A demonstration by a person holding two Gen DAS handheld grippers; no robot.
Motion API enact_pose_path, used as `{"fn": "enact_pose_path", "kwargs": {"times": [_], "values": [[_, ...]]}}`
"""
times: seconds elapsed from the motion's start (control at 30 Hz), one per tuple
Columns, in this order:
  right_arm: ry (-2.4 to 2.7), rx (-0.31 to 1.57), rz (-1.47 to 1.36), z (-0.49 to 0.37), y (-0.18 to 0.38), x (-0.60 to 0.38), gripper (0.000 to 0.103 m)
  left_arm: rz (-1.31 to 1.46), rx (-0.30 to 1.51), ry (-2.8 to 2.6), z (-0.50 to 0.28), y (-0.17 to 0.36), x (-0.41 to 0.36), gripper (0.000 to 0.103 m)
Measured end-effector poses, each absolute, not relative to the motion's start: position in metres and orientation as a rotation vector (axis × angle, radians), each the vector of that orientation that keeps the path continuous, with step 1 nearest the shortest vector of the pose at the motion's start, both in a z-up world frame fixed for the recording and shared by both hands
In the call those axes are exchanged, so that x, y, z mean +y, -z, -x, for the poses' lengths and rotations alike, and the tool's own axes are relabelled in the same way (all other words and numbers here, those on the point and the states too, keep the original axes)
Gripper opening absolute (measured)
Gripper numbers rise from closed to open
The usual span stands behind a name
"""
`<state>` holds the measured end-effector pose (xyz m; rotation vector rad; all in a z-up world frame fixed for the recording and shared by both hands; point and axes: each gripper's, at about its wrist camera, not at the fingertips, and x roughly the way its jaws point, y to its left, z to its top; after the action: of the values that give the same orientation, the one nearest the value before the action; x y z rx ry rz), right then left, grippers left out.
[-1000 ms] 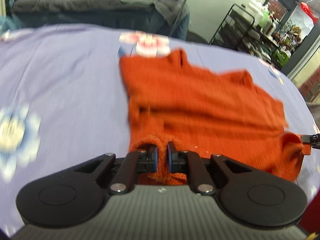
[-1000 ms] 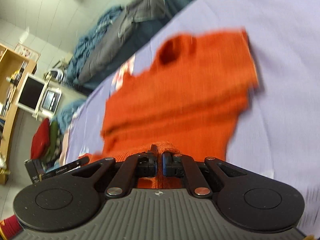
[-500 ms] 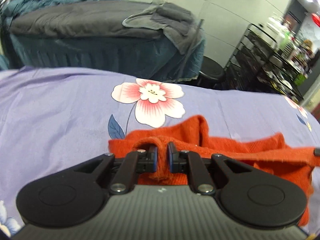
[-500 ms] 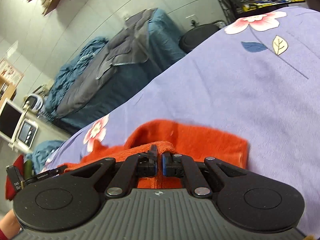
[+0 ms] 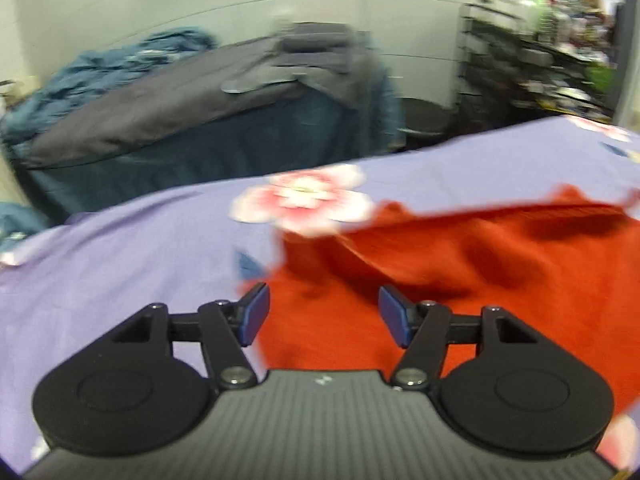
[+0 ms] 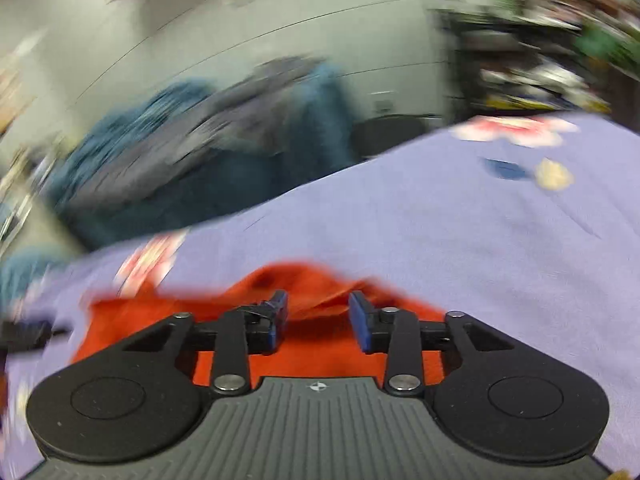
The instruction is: Fold small clothes
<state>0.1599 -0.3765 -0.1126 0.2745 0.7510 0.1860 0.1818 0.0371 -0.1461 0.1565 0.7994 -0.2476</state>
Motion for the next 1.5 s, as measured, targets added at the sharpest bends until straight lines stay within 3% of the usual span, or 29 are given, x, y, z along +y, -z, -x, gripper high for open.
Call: {"fn": "enact_pose_path", "kwargs": {"times": [0.1,0.23,0.37,0.5,0.6,0.77,0.9,1.13,1.5], "values": [[-0.351,0.827,-0.149,-0.158,0.125,-0.343,0.049,-0.182,0.865,0.359,-0.176,0.162,0.013,0.048],[-0.537,0.9,-0.002,-0.154,0.147,-0.303,0.047,-0.25,0.882,0.464,-0.183,0.183,-0.02,0.046],[-0.611,0.932,0.14,-0.174,0.157,-0.278,0.046,-0.323,0.882,0.374,-0.212,0.203,-0.032,0.049],[-0.453,0.943,0.197,-0.209,0.162,-0.3,0.045,-0.341,0.912,0.225,-0.26,0.217,-0.01,0.063],[-0.324,0.939,0.209,-0.226,0.161,-0.333,0.046,-0.437,0.918,0.143,-0.285,0.217,0.005,0.063],[-0.09,0.913,0.055,-0.221,0.142,-0.405,0.058,-0.357,0.916,0.057,-0.297,0.196,0.038,0.063],[-0.027,0.887,-0.142,-0.197,0.132,-0.458,0.084,-0.438,0.807,0.146,-0.254,0.178,0.019,0.064],[-0.033,0.941,-0.437,-0.164,0.135,-0.487,0.085,-0.407,0.771,0.457,-0.158,0.165,-0.05,0.072],[-0.097,1.011,-0.519,-0.148,0.154,-0.472,0.085,-0.41,0.826,0.689,-0.082,0.178,-0.147,0.072]]}}
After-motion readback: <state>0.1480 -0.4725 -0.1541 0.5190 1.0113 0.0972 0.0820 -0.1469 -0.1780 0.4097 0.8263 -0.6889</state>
